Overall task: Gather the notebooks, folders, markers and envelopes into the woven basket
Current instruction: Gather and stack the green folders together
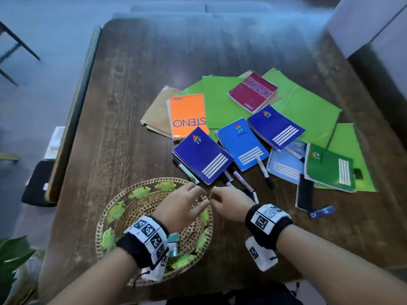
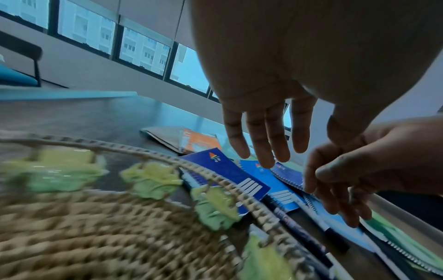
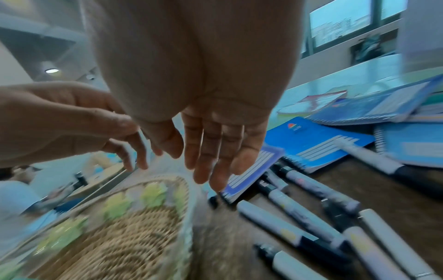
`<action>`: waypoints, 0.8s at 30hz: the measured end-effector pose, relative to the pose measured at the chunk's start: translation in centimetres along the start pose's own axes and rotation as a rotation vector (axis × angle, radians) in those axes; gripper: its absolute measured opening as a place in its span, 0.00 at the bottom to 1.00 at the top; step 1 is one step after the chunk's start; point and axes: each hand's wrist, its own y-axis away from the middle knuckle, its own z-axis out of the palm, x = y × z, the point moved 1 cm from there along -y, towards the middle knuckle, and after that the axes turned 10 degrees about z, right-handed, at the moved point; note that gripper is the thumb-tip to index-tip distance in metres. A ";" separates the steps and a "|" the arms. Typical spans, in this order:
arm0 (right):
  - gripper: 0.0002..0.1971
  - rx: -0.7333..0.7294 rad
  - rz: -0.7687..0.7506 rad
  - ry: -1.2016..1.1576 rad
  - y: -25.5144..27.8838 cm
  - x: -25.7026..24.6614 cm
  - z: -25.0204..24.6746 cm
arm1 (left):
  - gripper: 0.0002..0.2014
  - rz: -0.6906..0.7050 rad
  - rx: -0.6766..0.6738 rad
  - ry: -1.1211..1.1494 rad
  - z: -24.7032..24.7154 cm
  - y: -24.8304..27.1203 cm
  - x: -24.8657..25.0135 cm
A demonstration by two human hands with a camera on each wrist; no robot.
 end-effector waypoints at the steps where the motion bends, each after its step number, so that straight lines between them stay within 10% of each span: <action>1: 0.07 0.036 0.027 -0.029 -0.2 1.5 -1.2 | 0.14 0.005 -0.007 0.022 0.2 -1.9 0.5; 24: 0.14 0.303 0.573 -0.049 -14.0 37.2 -27.5 | 0.18 0.022 -0.213 -0.267 8.7 -50.2 11.9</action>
